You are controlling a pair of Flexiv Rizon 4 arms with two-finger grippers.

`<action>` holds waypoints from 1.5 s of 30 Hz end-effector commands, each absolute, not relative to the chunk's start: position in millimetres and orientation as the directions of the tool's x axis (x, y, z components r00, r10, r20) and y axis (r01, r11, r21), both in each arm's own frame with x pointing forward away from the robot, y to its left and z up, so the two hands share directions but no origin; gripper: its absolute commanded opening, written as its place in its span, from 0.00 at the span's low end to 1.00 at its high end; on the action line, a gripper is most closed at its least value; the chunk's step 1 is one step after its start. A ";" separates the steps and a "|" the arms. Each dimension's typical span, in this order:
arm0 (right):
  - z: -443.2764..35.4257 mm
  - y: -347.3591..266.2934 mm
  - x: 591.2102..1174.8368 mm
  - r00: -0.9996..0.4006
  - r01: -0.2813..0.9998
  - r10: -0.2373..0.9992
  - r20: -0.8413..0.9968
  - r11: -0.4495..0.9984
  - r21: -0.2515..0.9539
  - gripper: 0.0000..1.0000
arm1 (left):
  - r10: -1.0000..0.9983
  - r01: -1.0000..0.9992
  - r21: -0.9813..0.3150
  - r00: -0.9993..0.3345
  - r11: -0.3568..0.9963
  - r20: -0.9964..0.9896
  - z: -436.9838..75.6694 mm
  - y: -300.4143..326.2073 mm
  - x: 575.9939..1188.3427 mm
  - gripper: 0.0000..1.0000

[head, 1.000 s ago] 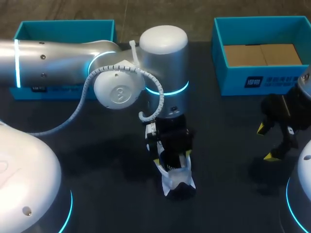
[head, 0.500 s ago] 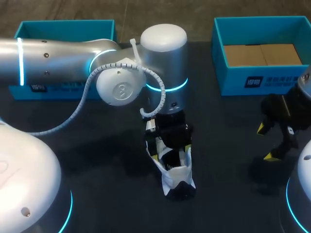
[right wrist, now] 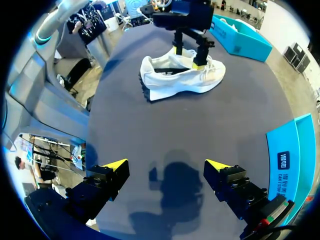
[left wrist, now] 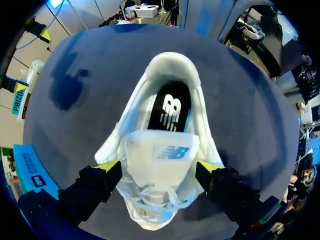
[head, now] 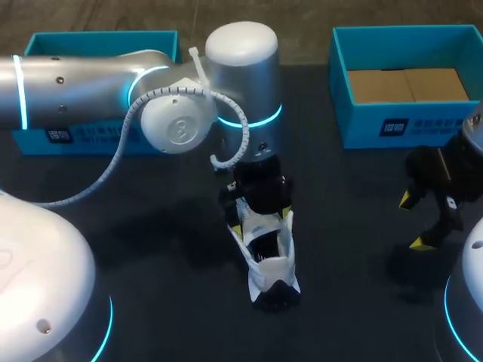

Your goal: Take the shoe out of the shoebox, open the shoe tongue, remove and reinsert the insole, then place the shoe into the shoebox

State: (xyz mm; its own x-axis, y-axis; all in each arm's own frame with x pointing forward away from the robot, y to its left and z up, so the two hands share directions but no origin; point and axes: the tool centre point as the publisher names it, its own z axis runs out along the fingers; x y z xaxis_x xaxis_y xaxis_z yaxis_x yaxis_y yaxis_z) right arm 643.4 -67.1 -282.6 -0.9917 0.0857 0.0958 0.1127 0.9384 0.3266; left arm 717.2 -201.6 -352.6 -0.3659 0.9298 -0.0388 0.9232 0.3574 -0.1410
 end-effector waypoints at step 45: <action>-283.5 -67.1 642.1 -0.992 0.113 0.087 0.093 0.939 0.326 1.00 | 0.962 0.948 -0.196 -0.267 0.252 -0.057 -343.2 -207.3 696.6 0.39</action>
State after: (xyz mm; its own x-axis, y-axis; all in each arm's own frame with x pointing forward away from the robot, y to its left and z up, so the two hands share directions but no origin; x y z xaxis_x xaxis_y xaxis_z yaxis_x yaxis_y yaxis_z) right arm 643.4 -67.1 -282.6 -0.9917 0.0858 0.0958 0.1127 0.9384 0.3266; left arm 694.3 -194.6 -331.4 -0.2691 0.9604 -0.0726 0.9485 0.2512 -0.1931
